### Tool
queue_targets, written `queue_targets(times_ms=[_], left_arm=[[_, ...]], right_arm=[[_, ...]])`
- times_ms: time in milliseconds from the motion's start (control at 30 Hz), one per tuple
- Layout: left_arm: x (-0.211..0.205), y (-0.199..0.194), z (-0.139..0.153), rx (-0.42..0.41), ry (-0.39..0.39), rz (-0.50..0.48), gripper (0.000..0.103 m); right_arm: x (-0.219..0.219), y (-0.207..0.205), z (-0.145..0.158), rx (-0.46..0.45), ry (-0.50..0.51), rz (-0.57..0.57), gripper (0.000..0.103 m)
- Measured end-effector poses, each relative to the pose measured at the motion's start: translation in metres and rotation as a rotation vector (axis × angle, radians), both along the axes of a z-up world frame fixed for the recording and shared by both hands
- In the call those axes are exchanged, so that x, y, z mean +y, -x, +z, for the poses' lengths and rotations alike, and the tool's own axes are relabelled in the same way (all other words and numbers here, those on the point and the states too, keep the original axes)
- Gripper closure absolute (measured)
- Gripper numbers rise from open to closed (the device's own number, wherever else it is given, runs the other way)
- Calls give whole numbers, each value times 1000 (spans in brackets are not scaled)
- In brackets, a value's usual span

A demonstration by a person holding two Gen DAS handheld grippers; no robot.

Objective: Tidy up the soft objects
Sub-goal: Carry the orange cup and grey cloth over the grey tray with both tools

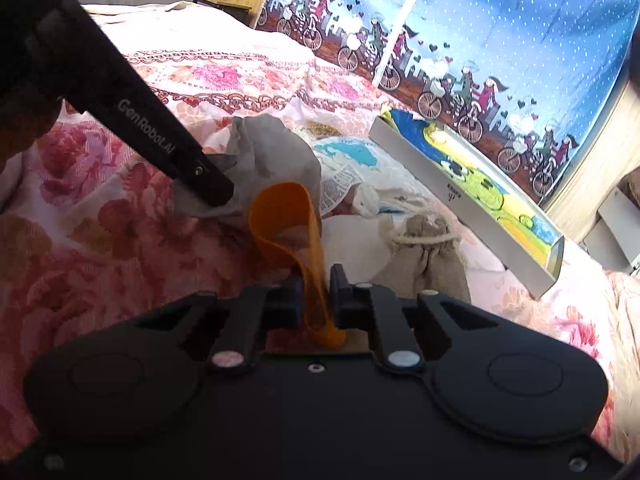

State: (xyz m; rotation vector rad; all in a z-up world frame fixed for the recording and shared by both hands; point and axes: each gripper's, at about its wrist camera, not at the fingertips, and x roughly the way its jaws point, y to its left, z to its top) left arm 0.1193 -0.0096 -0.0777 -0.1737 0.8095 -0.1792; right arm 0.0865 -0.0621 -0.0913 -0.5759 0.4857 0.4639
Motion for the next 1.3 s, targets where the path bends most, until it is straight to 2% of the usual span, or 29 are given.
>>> queue_targets(times_ms=[267, 467, 633, 800, 1067, 1300], left_arm=[[-4, 17, 16, -155, -11, -3, 102], [-10, 32, 29, -293, -59, 16, 102], [-13, 41, 36, -364, -84, 22, 102], [-15, 42, 40, -408, -83, 28, 102], [-27, 5, 49, -465, -94, -16, 102], [-51, -88, 67, -526, -80, -69, 102]], right_arm=[[5, 10, 5, -132, 49, -13, 102], [5, 11, 13, -235, 60, -69, 103], [3, 8, 17, -270, 56, -96, 103], [-7, -2, 27, -284, -4, -146, 103], [-34, -57, 54, -347, -119, -276, 103], [-103, -150, 60, -348, -274, -433, 103]])
